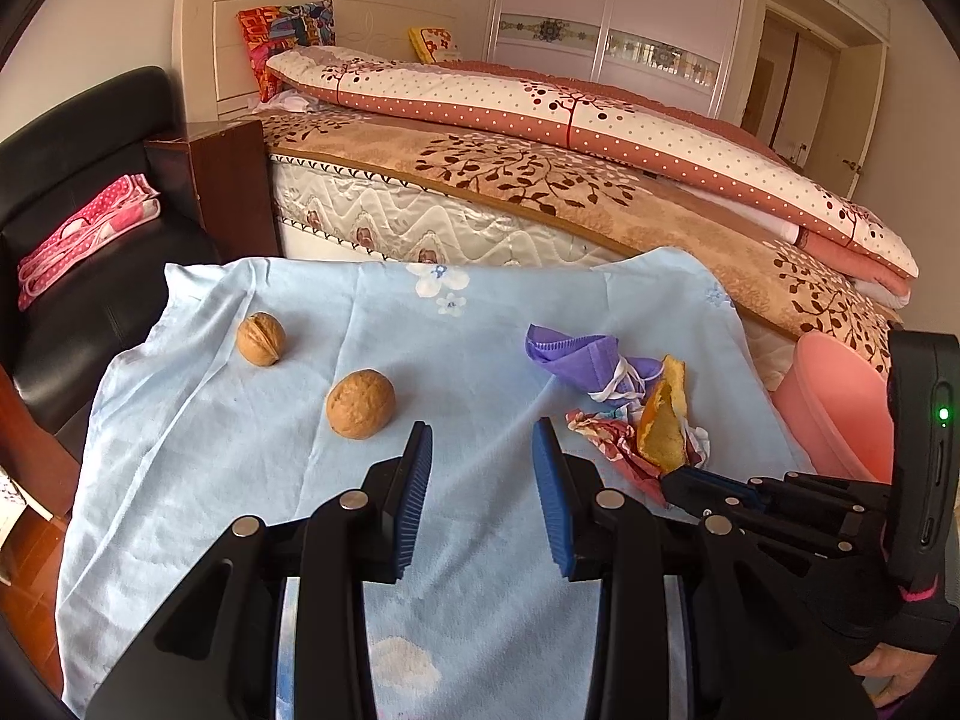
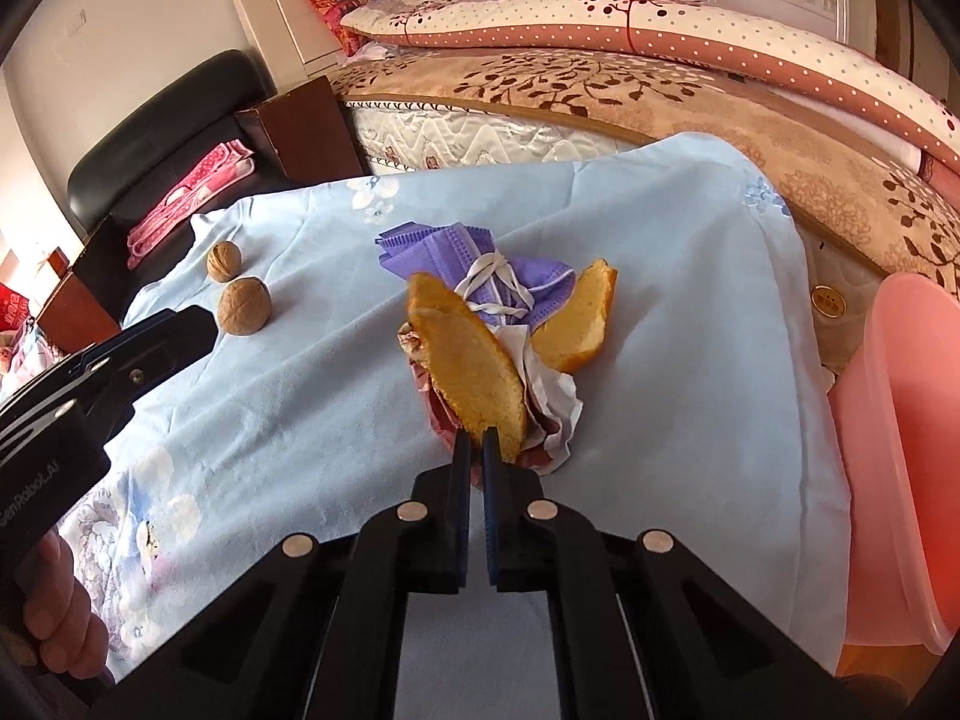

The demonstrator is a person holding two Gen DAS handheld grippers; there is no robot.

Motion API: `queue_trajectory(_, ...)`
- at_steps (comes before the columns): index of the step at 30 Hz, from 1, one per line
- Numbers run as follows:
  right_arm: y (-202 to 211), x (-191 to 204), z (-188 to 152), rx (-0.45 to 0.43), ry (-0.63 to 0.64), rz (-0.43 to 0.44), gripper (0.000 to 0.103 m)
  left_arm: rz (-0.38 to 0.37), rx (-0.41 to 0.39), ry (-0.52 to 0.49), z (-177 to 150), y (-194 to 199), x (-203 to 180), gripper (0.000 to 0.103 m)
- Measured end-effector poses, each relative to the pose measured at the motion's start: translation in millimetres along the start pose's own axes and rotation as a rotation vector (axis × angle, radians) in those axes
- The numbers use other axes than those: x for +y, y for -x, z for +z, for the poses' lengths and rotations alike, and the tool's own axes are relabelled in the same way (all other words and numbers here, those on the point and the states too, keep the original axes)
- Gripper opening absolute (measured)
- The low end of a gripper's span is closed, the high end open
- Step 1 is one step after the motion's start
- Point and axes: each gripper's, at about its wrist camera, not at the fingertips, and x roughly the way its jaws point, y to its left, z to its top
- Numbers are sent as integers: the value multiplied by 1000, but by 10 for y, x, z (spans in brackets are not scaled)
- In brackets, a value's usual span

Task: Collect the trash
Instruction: 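Grasp the yellow bread crust with the right tool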

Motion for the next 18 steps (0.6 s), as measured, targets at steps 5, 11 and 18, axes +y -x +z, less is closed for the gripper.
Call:
queue_trajectory(5, 156, -24, -31, -26, 2, 18, 3, -30, 8, -5, 49, -72, -36, 35)
queue_trajectory(11, 380, -162, -19, -70, -36, 20, 2, -92, 59, -39, 150, -297, -165, 35)
queue_trajectory(18, 526, -295, 22, -112, -57, 4, 2, -128, 114, 29, 290, -612, -232, 35)
